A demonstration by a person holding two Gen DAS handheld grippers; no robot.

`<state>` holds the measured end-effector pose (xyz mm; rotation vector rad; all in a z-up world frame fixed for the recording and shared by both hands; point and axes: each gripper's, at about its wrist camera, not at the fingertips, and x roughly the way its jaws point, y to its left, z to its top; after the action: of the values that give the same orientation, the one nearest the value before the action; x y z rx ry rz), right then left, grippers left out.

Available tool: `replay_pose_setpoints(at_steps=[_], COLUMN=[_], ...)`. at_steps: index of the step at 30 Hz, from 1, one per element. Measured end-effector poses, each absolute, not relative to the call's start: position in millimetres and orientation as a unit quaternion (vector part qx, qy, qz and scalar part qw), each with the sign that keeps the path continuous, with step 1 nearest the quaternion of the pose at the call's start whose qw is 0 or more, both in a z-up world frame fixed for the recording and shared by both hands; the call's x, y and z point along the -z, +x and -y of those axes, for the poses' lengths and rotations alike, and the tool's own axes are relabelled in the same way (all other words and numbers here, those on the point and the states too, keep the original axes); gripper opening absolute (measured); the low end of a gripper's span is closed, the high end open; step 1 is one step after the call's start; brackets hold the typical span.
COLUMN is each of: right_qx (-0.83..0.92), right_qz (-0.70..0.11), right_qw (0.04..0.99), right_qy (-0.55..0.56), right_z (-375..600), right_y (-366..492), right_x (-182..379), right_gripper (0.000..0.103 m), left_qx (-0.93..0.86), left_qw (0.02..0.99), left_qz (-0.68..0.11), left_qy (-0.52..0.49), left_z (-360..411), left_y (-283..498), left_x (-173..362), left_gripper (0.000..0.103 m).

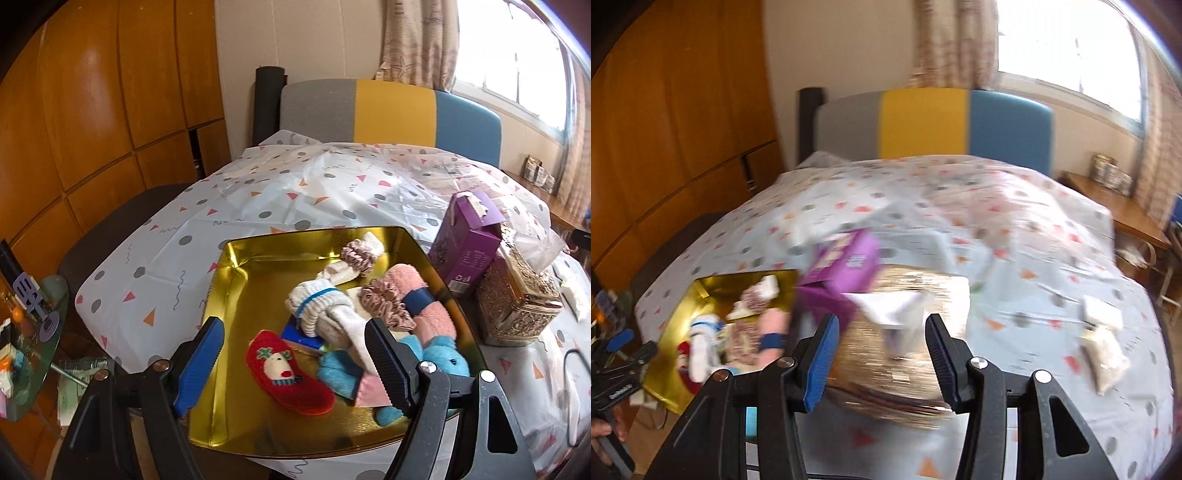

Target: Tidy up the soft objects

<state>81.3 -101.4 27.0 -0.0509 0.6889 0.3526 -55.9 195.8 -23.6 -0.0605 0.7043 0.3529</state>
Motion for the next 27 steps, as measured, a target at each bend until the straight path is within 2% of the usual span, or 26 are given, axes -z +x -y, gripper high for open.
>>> replay_pose_setpoints(at_steps=[9, 17, 23, 27], right_qx=[-0.028, 0.092, 0.169, 0.203], right_qz=[-0.351, -0.380, -0.399, -0.386], right_qw=[0.935, 0.916, 0.872, 0.849], right_qy=[0.034, 0.093, 0.228, 0.299], right_z=[217, 316, 394, 427], right_y=[113, 148, 135, 122], right_x=[-14, 32, 79, 84], right_gripper=[0.049, 0.049, 0.049, 0.049], left_qx=[-0.145, -0.107, -0.069, -0.034], left_qw=[0.927, 0.934, 0.940, 0.944], left_qz=[-0.344, -0.340, -0.333, -0.328], left_qy=[-0.006, 0.005, 0.013, 0.012], left_z=[-171, -147, -126, -110], left_y=[-49, -41, -34, -27], left_x=[20, 9, 0, -6], left_gripper=[0.079, 0.079, 0.079, 0.079])
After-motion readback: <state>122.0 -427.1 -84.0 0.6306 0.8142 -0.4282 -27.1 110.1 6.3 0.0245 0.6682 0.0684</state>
